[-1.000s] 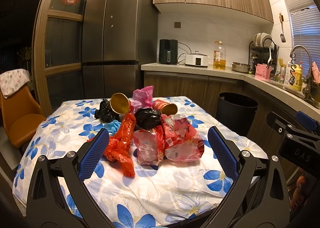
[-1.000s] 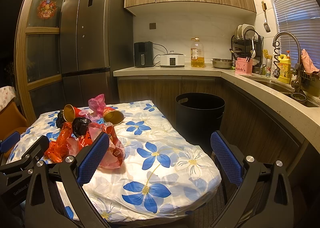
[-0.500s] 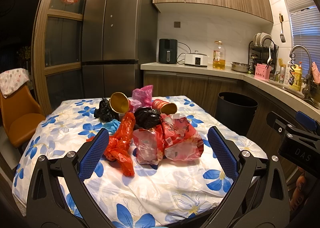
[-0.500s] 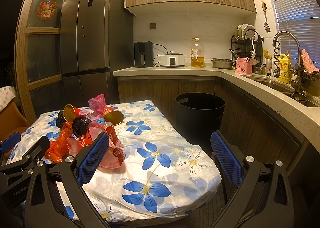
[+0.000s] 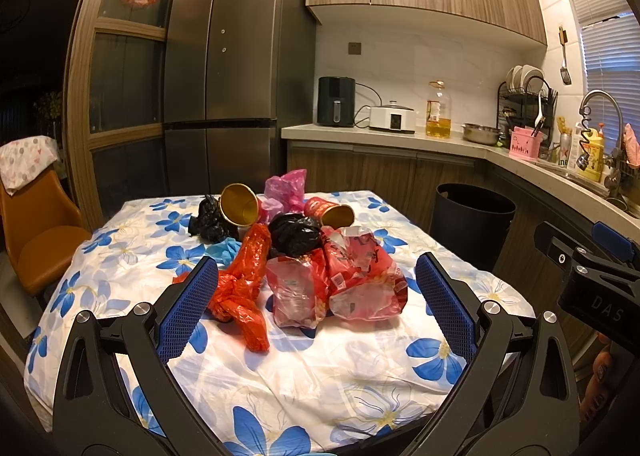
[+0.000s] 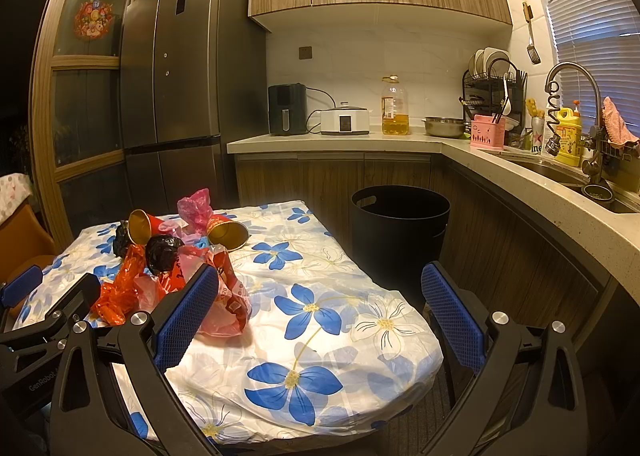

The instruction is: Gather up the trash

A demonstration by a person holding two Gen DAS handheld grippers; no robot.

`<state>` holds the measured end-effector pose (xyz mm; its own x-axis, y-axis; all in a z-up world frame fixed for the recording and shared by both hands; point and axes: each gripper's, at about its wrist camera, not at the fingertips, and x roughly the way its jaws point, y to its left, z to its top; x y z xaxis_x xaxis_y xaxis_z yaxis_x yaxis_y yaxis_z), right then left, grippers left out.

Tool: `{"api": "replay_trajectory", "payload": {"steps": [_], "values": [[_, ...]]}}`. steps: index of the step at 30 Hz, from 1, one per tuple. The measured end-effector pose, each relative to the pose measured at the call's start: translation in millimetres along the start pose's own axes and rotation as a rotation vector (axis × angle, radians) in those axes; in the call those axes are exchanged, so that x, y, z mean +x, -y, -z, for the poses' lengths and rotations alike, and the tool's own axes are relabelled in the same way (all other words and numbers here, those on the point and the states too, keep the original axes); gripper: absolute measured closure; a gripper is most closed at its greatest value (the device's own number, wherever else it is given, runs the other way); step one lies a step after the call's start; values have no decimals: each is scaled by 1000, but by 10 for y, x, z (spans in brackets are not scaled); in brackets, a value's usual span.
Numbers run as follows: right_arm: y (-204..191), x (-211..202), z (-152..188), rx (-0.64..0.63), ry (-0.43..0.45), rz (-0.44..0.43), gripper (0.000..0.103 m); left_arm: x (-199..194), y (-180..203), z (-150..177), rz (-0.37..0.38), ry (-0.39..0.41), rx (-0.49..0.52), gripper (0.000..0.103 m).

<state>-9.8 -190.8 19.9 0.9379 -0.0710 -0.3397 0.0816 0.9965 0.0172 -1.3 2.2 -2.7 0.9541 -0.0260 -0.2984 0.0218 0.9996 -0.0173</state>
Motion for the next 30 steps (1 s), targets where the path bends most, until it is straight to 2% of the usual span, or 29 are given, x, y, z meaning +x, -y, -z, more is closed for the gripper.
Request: {"api": "replay_trajectory", "payload": {"steps": [30], "values": [[-20, 34, 29, 4, -2, -4, 5, -17, 26, 55, 9, -2, -11, 6]]}}
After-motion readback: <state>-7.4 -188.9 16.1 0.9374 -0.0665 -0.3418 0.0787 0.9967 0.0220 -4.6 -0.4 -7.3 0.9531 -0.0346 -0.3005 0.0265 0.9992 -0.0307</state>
